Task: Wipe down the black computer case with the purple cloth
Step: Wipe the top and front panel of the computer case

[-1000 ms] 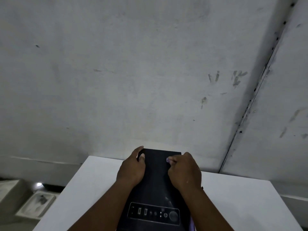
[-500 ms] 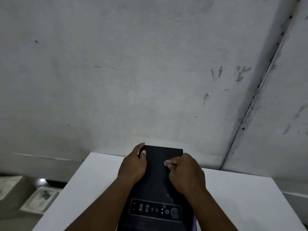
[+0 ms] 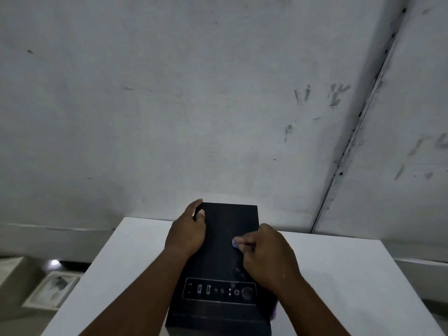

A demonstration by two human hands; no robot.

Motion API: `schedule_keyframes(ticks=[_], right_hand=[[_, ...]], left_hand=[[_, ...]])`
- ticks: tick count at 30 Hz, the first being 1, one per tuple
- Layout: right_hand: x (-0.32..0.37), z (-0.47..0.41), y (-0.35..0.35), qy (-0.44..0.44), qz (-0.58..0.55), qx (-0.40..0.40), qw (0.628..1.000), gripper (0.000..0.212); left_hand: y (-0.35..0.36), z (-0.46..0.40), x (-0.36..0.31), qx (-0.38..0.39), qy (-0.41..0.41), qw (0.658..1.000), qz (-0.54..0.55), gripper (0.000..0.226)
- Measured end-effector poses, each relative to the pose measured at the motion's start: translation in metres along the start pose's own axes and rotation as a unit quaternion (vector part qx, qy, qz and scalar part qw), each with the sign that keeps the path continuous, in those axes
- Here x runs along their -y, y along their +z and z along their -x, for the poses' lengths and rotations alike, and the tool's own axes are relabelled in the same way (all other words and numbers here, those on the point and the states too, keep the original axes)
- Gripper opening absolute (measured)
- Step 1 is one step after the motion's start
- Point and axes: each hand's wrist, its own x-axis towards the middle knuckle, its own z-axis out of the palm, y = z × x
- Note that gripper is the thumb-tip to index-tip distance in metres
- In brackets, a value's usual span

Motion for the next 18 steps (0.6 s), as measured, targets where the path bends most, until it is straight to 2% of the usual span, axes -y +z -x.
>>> schedule_keyframes(ticks=[5, 10, 18], right_hand=[[-0.003, 0.012, -0.010, -0.018, 0.023, 0.039, 0.999, 0.016], [0.000, 0.010, -0.008, -0.015, 0.030, -0.002, 0.999, 0.018], [0.001, 0.053, -0.025, -0.088, 0.029, 0.132, 0.987, 0.017]], left_hand=[[0.000, 0.000, 0.000, -0.001, 0.000, 1.000, -0.001, 0.042], [-0.001, 0.004, 0.001, -0.009, 0.002, 1.000, 0.002, 0.042], [-0.002, 0.005, 0.001, -0.013, 0.001, 1.000, 0.008, 0.040]])
